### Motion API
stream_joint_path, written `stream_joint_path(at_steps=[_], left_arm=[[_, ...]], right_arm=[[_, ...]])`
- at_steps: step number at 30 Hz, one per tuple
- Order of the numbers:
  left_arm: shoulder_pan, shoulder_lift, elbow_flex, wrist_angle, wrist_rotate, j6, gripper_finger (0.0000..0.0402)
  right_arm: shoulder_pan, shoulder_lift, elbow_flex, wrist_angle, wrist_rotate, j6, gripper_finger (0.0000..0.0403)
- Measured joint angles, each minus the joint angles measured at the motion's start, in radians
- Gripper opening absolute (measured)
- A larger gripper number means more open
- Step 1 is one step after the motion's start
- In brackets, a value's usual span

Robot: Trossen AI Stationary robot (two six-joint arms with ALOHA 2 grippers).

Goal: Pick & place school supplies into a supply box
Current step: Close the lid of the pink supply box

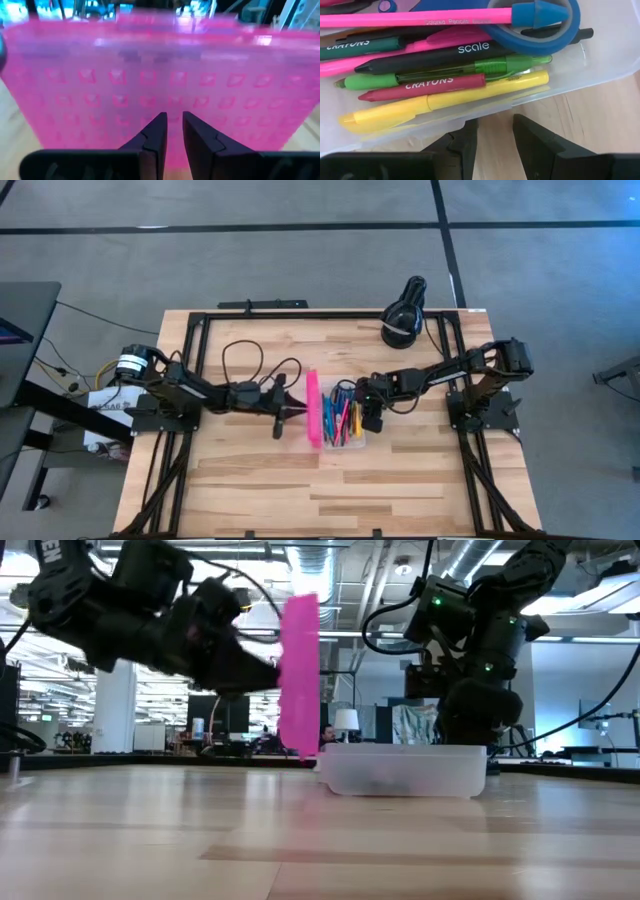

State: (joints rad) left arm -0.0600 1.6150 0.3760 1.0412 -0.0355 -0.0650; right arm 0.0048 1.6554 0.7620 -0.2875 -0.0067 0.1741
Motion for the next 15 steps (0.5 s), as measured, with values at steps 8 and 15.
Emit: stream_joint_path(at_steps=[8,15], left_arm=[[0.039,-0.001,0.093,-0.102,0.048,0.042,0.0054],[0.07,-0.001,0.12,-0.141,0.083,0.029,0.0054]], right_arm=[[0.002,0.003,-0.001,0.061,-0.014,0.008,0.0122],[0.004,0.005,-0.001,0.174,-0.042,0.01,0.0122]])
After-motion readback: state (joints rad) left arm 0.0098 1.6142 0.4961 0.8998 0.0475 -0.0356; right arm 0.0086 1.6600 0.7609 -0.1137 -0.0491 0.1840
